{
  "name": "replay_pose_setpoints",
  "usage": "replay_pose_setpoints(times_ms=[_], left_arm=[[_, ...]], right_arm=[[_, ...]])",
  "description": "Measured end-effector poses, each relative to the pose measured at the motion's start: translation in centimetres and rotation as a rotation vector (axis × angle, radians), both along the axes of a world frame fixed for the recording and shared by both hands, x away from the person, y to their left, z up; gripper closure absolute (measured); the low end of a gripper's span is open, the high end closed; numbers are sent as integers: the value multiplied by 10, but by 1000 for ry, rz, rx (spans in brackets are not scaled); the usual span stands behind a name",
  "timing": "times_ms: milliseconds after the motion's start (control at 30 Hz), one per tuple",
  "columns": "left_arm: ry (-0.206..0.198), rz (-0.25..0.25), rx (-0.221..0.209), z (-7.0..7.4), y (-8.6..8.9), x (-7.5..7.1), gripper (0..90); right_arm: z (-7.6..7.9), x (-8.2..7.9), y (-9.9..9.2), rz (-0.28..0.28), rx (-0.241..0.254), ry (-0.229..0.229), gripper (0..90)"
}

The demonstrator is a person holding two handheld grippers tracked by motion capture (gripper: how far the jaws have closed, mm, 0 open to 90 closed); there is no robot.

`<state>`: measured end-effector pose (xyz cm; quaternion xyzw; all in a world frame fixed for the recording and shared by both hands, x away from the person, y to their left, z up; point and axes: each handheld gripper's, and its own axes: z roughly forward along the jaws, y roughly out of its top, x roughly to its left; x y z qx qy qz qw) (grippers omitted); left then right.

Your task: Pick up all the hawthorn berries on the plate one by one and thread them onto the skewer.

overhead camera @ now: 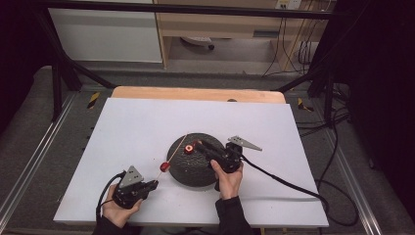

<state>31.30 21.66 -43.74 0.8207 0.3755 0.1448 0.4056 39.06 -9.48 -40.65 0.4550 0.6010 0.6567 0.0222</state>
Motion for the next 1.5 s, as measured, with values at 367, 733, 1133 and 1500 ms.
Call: replay_pose_setpoints(times_ms=[367,733,1133,1500], left_arm=[[-2,-4,-4,0,-1,-1,881],[-4,-11,-9,0,-3,-2,881],[0,-15,-26,0,-6,-4,881],[16,-9,-63,-2,-10,-4,881]], right_arm=[[10,7,-4,-64,102,-27,629],[8,21,-1,-118,191,-24,629],[4,29,14,-128,261,-7,629],[-4,31,19,-143,334,-7,630]])
